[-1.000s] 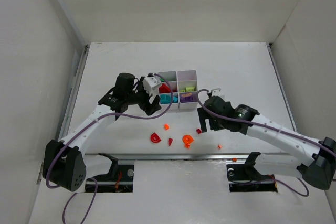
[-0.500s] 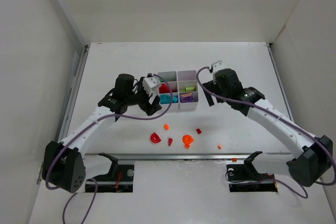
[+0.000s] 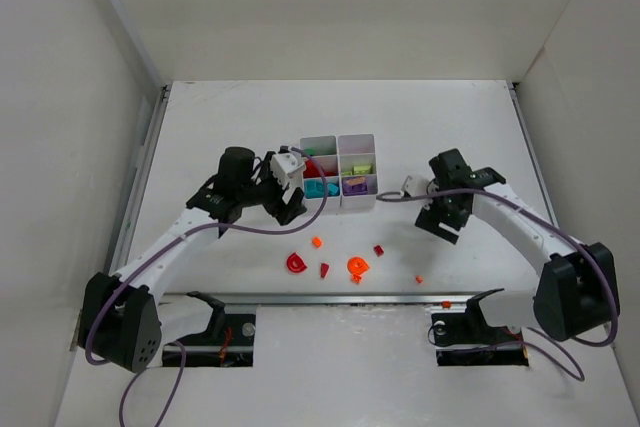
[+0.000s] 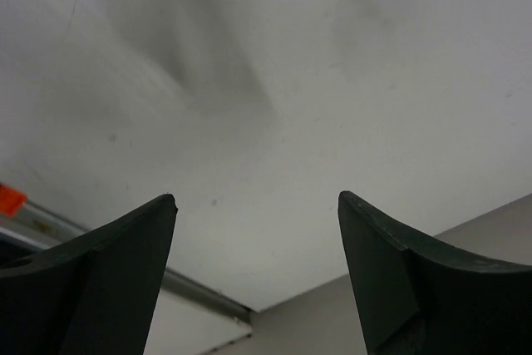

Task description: Sort the legos into containers by color

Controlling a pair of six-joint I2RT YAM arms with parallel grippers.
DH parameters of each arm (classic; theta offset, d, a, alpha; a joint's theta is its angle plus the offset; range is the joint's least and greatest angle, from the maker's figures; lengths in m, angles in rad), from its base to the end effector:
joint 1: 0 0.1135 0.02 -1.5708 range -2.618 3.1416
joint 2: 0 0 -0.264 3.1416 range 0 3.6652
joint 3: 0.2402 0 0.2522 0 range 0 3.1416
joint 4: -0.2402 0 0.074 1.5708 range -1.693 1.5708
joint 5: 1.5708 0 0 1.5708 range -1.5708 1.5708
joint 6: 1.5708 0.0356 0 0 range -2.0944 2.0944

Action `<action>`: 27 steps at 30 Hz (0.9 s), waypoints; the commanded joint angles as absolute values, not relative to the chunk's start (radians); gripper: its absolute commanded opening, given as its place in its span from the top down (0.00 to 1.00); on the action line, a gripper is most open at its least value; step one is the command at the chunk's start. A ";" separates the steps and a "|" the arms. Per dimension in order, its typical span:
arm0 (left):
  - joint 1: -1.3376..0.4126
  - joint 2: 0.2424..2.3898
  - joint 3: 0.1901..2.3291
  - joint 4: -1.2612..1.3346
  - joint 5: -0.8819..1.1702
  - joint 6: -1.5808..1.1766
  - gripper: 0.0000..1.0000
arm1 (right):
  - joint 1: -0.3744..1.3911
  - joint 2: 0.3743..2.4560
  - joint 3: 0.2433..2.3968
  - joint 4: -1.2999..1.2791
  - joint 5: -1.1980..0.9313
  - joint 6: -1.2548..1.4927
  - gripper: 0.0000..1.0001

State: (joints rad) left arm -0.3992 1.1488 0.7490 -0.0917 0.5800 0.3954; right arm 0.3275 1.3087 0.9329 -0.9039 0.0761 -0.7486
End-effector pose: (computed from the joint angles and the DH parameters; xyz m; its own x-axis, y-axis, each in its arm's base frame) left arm 0.2249 -0.1161 0.2653 -0.1046 0.3938 -0.9132 0.8783 0.4673 0.1009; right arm 0.2214 0.0724 0.2295 -0.4603 -0.8731 -0.1607 -0.8372 0.4871 -0.2487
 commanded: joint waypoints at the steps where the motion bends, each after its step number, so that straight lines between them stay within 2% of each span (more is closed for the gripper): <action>1: -0.399 1.120 0.736 -0.034 0.578 0.410 0.20 | 0.324 1.255 0.858 -1.087 0.147 -0.971 0.16; 7: -0.399 1.131 0.727 -0.034 0.568 0.410 0.20 | 0.302 1.022 0.779 -1.075 0.089 -1.124 0.15; 13: -0.399 1.140 0.727 -0.034 0.558 0.419 0.20 | 0.302 0.988 0.793 -1.088 0.023 -1.180 0.13; 15: -0.399 1.140 0.727 -0.034 0.558 0.428 0.20 | 0.302 0.953 0.814 -1.069 -0.003 -1.123 0.12; 16: -0.399 1.140 0.727 -0.034 0.558 0.428 0.20 | 0.302 0.936 0.825 -1.045 0.008 -1.082 0.08; 17: -0.399 1.140 0.727 -0.034 0.558 0.439 0.20 | 0.302 0.907 0.851 -0.995 0.017 -1.039 0.00; 21: -0.399 1.149 0.736 -0.034 0.558 0.439 0.20 | 0.302 0.897 0.989 -0.936 0.026 -0.801 0.00; 27: -0.399 1.158 0.747 -0.006 0.578 0.430 0.20 | 0.302 0.870 1.155 -0.914 0.032 -0.686 0.00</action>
